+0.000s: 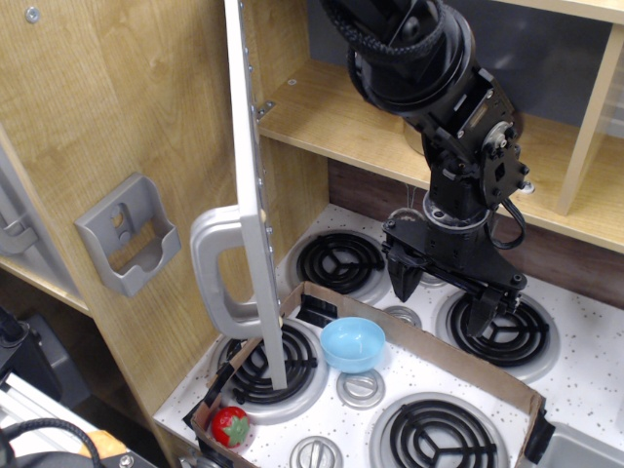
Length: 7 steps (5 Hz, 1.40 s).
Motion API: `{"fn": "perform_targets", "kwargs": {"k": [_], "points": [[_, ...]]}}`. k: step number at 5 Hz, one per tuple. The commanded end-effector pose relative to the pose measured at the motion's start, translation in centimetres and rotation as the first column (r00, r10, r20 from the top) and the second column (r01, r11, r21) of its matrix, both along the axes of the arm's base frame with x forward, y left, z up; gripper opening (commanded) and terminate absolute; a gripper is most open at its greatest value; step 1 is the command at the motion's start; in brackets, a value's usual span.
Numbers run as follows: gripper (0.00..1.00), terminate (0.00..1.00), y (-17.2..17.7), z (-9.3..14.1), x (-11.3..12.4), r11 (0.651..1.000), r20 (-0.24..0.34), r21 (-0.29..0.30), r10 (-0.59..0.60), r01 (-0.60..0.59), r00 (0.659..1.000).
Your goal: Close microwave
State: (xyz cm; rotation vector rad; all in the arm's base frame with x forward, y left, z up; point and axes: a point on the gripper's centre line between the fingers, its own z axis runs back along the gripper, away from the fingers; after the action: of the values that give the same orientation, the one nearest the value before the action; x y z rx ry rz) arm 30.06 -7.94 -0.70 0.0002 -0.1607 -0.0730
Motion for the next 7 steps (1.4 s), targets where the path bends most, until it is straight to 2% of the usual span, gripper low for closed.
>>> {"fn": "perform_targets", "kwargs": {"k": [1, 2, 3, 5, 6, 7], "points": [[1.00, 0.00, 0.0, 0.0, 0.0, 1.000, 0.000, 0.000, 0.000, 0.000, 1.000], [1.00, 0.00, 0.8, 2.5, 0.1, 0.999, 0.030, 0.021, -0.026, 0.025, 0.999], [1.00, 0.00, 1.1, 5.2, -0.2, 0.996, 0.027, 0.077, -0.046, 0.044, 0.999], [1.00, 0.00, 3.5, 13.3, -1.0, 0.979, 0.043, 0.197, -0.067, 0.058, 0.997], [1.00, 0.00, 4.8, 17.9, -1.2, 0.974, -0.003, 0.223, -0.047, 0.046, 0.999], [1.00, 0.00, 6.3, 21.3, -2.3, 0.961, -0.028, 0.274, -0.032, 0.038, 0.999]]}}
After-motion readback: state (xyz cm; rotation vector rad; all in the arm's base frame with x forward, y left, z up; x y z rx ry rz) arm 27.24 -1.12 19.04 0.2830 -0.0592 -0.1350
